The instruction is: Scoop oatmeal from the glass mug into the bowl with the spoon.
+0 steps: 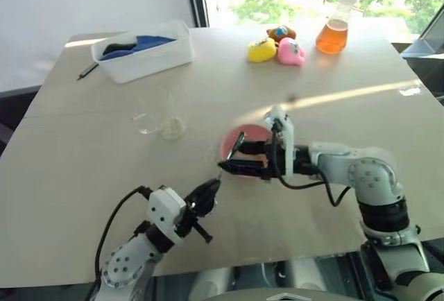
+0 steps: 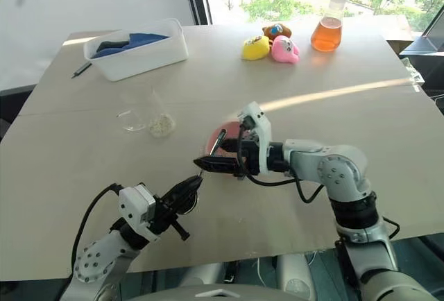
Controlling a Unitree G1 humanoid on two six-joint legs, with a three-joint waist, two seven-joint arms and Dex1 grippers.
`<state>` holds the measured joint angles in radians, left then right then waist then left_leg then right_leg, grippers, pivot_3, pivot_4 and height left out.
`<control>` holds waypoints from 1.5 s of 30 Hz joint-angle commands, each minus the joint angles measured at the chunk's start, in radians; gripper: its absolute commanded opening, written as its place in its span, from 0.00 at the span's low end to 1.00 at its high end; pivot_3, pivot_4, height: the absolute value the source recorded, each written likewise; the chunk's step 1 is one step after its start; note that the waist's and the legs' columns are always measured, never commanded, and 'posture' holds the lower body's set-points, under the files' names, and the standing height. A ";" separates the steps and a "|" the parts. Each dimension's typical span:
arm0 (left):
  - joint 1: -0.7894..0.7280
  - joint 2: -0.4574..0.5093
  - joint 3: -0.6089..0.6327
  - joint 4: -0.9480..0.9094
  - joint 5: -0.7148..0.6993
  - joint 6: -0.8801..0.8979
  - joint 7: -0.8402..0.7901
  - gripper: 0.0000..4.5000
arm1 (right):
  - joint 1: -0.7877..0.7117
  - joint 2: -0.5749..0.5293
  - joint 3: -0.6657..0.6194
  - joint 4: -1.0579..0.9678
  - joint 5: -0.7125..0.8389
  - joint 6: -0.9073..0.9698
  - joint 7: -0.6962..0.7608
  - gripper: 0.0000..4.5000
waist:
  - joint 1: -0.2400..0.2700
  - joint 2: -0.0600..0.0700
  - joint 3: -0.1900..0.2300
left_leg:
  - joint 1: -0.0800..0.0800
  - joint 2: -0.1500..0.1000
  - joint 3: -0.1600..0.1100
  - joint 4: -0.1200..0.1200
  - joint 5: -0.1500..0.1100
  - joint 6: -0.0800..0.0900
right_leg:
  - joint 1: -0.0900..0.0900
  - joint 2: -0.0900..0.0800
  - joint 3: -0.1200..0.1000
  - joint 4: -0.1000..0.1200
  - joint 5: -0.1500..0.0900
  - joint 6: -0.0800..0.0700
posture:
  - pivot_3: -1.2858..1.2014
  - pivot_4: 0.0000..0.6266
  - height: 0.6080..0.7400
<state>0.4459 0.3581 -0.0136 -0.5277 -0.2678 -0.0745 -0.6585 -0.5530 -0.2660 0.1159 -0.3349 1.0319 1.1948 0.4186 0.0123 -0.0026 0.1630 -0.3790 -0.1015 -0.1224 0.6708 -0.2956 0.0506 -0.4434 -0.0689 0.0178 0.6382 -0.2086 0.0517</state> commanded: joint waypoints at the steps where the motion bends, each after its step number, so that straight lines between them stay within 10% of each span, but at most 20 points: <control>1: 0.000 0.013 -0.023 -0.006 -0.002 -0.035 -0.018 0.00 | -0.019 -0.001 0.004 -0.010 -0.010 -0.020 0.034 1.00 | 0.000 0.000 0.000 | 0.000 0.000 0.000 0.000 0.000 0.000 | 0.000 0.000 0.000 0.001 0.000 0.000 | 0.52 0.24 1.00; 7: -0.013 0.034 -0.023 0.001 -0.013 -0.035 -0.032 0.00 | -0.017 0.041 -0.018 -0.001 -0.007 -0.025 0.012 1.00 | -0.001 0.000 0.000 | 0.000 0.000 0.001 0.000 0.001 -0.002 | -0.002 0.001 0.001 0.004 0.000 -0.001 | 0.52 0.24 1.00; 19: -0.040 0.057 -0.012 -0.015 -0.038 -0.010 -0.017 0.00 | -0.008 0.025 -0.045 -0.003 -0.009 -0.033 0.016 0.01 | -0.003 0.000 0.000 | 0.000 0.000 0.001 0.001 0.002 -0.003 | -0.003 0.002 0.001 0.004 0.001 -0.002 | 0.52 0.24 1.00; 34: -0.045 0.015 0.007 -0.023 -0.062 0.057 0.083 0.00 | -0.069 -0.006 -0.063 0.066 -0.051 -0.049 0.024 0.01 | -0.003 0.000 0.000 | 0.000 0.001 0.001 0.001 0.002 -0.003 | -0.003 0.002 0.002 0.005 0.001 -0.002 | 0.52 0.24 1.00; 41: -0.043 0.008 0.024 -0.063 -0.067 0.085 0.112 0.72 | -0.090 0.009 -0.084 0.067 -0.049 -0.025 -0.011 0.00 | -0.002 0.000 -0.001 | 0.000 0.001 0.001 0.001 0.002 -0.003 | -0.004 0.002 0.002 0.005 0.001 -0.002 | 0.52 0.24 1.00; 45: -0.009 -0.012 0.084 -0.087 -0.063 0.059 0.165 0.77 | -0.104 -0.001 -0.113 0.079 -0.039 -0.013 -0.018 0.00 | -0.004 0.000 -0.001 | 0.000 0.001 0.002 0.001 0.002 -0.003 | -0.004 0.002 0.003 0.005 0.001 -0.002 | 0.52 0.24 1.00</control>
<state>0.4236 0.3527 0.0327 -0.5661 -0.3358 0.0114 -0.5202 -0.6220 -0.2648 0.0439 -0.2410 0.9735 1.1791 0.4035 0.0086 -0.0024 0.1624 -0.3791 -0.1009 -0.1203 0.6715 -0.2935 0.0475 -0.4472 -0.0671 0.0207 0.6432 -0.2071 0.0495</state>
